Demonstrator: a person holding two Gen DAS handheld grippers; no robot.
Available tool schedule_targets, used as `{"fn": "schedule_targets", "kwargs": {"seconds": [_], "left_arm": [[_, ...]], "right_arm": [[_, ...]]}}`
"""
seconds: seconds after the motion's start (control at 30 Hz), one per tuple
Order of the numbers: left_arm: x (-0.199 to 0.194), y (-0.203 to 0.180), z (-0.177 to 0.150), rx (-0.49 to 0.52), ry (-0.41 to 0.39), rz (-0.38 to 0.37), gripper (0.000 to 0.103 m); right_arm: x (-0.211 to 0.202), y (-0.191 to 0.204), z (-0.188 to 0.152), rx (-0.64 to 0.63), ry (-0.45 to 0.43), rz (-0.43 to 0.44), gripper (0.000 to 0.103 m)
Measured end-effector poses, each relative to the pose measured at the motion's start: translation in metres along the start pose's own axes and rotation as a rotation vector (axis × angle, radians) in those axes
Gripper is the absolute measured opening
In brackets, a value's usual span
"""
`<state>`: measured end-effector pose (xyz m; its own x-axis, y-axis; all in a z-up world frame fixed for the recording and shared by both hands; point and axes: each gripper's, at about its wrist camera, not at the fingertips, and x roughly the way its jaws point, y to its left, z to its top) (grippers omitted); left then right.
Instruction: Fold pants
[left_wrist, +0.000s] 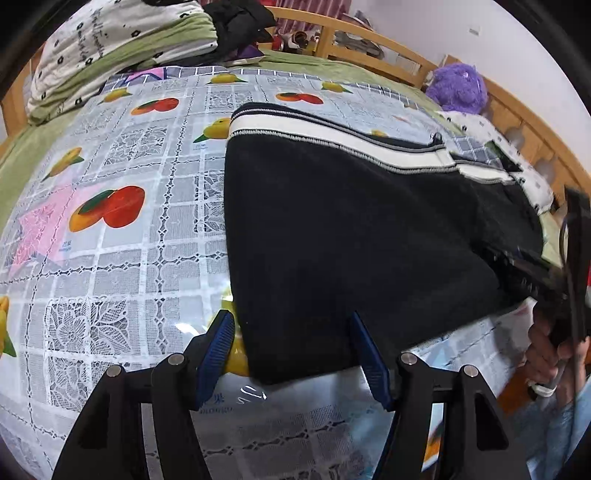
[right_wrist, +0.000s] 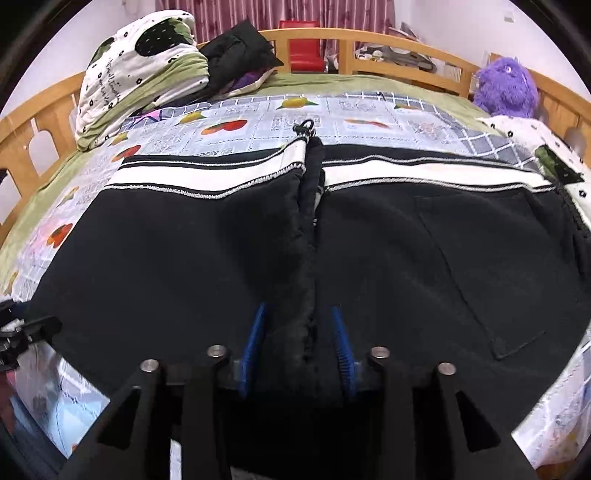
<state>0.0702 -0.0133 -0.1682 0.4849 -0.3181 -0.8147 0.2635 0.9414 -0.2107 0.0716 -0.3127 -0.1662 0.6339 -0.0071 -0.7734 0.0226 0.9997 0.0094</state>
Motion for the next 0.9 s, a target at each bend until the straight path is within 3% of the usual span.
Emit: {"fn": "schedule_targets", "kwargs": {"seconds": [0.17,0.43,0.63,0.9], "left_arm": [[-0.004,0.009,0.004,-0.046,-0.005,-0.002,0.063],[-0.030,-0.001,0.011,-0.028,-0.056,0.028,0.063],[-0.048,0.000,0.018,-0.031,-0.061,0.016,0.063],[-0.038,0.018,0.045,-0.026,-0.076,-0.024,0.063]], "right_arm": [[-0.036,-0.019,-0.003,0.057,-0.024,0.032,0.045],[-0.094,-0.069,-0.017,0.213,-0.071,-0.032,0.047],[-0.131,-0.069,-0.037,0.267,-0.046,-0.028,0.047],[-0.094,-0.062,-0.057,0.377,0.042,0.082,0.047]]}}
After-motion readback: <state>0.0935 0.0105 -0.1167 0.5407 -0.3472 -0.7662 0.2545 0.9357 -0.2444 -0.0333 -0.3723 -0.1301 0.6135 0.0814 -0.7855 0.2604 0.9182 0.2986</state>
